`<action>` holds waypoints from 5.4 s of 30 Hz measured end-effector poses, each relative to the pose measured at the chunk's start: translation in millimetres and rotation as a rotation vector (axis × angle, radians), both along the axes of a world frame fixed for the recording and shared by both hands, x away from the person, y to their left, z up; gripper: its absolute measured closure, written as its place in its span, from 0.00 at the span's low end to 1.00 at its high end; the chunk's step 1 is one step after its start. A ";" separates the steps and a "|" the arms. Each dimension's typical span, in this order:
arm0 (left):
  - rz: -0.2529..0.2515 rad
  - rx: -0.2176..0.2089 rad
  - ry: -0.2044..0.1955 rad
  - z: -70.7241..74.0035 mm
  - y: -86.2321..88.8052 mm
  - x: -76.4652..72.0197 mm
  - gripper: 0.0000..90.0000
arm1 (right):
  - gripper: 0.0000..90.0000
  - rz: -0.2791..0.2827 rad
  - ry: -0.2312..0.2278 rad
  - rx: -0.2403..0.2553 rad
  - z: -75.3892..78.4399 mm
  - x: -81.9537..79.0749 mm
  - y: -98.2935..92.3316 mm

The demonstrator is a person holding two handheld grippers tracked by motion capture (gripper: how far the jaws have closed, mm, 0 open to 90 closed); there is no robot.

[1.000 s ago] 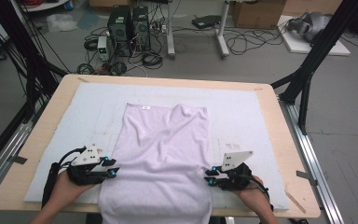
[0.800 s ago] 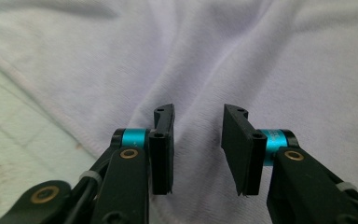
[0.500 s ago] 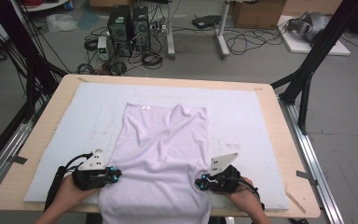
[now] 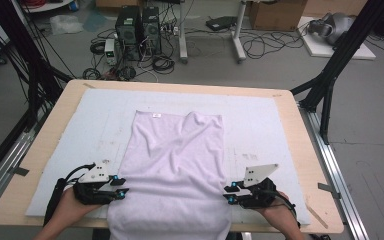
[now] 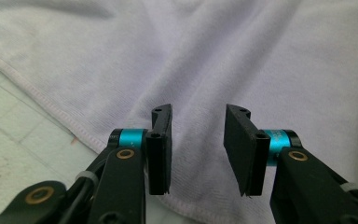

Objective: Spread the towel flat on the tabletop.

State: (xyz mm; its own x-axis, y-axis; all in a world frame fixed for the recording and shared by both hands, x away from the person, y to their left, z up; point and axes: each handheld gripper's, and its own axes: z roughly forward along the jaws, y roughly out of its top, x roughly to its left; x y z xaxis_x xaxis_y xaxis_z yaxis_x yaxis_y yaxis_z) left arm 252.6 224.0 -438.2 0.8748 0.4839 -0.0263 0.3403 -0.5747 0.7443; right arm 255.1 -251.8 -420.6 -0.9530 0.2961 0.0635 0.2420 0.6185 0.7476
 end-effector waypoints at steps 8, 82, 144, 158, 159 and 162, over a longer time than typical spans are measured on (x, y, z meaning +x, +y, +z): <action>-0.009 0.023 -0.018 -2.2 -0.4 -4.6 0.97 | 0.92 0.035 0.026 -0.035 -22.7 6.1 26.5; -0.045 0.021 -0.040 -0.8 -9.5 -15.6 0.98 | 0.98 0.029 0.002 -0.023 -22.8 1.9 23.8; 0.167 -0.160 -0.098 17.6 -10.7 62.4 0.46 | 0.35 -0.228 -0.059 0.121 -0.1 74.9 8.4; 0.207 -0.097 -0.103 28.6 -1.7 89.3 0.44 | 0.33 -0.212 -0.048 0.133 8.3 100.9 13.9; 0.204 -0.104 -0.115 29.5 -2.9 90.3 0.44 | 0.33 -0.210 -0.047 0.138 8.8 102.3 14.7; 0.187 -0.078 -0.110 31.4 -6.7 96.6 0.45 | 0.33 -0.200 -0.039 0.126 9.1 107.1 18.7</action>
